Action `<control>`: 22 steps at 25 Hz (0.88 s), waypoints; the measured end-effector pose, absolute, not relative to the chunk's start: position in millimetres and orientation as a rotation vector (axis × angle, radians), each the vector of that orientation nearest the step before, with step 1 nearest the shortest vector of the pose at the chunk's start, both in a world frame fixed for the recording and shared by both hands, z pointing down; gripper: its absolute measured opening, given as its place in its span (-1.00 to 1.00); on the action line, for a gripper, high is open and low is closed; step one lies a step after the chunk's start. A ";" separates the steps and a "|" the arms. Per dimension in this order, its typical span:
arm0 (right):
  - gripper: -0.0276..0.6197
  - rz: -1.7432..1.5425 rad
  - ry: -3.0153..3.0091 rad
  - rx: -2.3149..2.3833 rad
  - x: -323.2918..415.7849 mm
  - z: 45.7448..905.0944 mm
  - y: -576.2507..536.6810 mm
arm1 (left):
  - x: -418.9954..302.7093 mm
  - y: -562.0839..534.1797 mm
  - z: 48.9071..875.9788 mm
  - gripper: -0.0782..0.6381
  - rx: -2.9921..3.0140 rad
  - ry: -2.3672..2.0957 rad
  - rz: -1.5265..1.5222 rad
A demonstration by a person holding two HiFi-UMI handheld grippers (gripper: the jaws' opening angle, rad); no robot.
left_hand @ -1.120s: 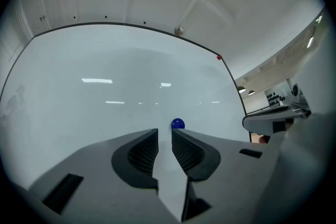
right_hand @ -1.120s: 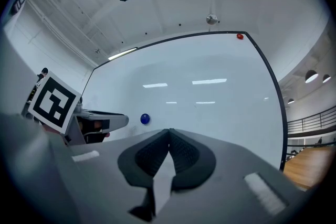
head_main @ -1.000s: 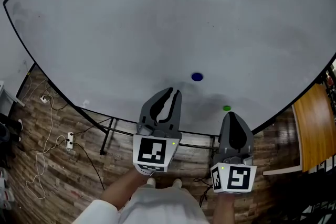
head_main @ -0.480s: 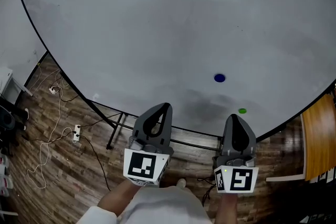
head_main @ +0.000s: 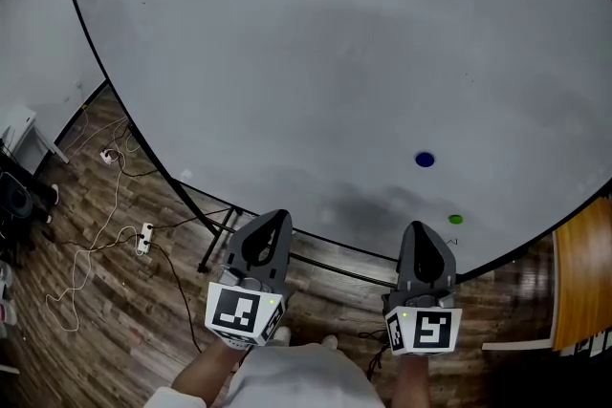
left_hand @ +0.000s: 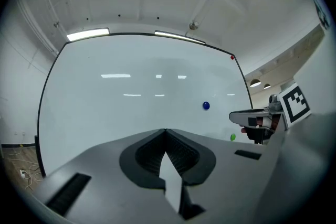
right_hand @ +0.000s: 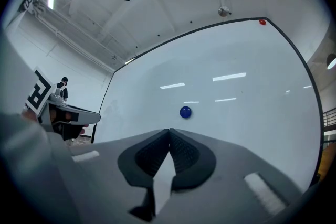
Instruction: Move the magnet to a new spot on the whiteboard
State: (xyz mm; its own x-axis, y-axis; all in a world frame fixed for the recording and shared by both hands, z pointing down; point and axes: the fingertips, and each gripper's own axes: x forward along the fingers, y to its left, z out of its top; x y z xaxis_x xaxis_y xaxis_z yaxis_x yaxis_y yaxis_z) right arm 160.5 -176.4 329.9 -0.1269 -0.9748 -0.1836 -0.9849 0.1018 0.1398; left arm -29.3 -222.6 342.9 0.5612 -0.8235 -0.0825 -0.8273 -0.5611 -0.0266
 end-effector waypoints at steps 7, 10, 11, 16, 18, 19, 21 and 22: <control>-0.91 0.307 2.337 -2.030 152.0 345.3 -185.5 | -30.2 -218.9 352.9 -0.76 -2.760 1.432 0.104; -0.91 0.309 2.342 -2.027 148.6 347.2 -189.3 | -29.0 -221.1 356.1 -0.76 -2.770 1.430 0.104; -0.91 0.310 2.340 -2.027 148.2 346.5 -190.0 | -29.2 -221.7 355.7 -0.76 -2.771 1.430 0.108; -0.91 0.319 2.342 -2.036 146.0 345.8 -188.2 | -32.2 -221.5 354.0 -0.76 -2.770 1.427 0.114; -0.91 0.323 2.341 -2.036 145.7 345.0 -186.7 | -31.7 -220.8 353.5 -0.76 -2.774 1.423 0.117; -0.91 0.324 2.341 -2.036 145.7 344.5 -186.4 | -31.0 -220.5 353.0 -0.76 -2.776 1.419 0.119; -0.91 0.326 2.343 -2.036 144.8 344.4 -186.5 | -30.2 -220.5 352.6 -0.76 -2.779 1.412 0.120; -0.91 0.324 2.343 -2.035 144.2 344.8 -186.5 | -30.1 -220.6 352.9 -0.76 -2.782 1.409 0.122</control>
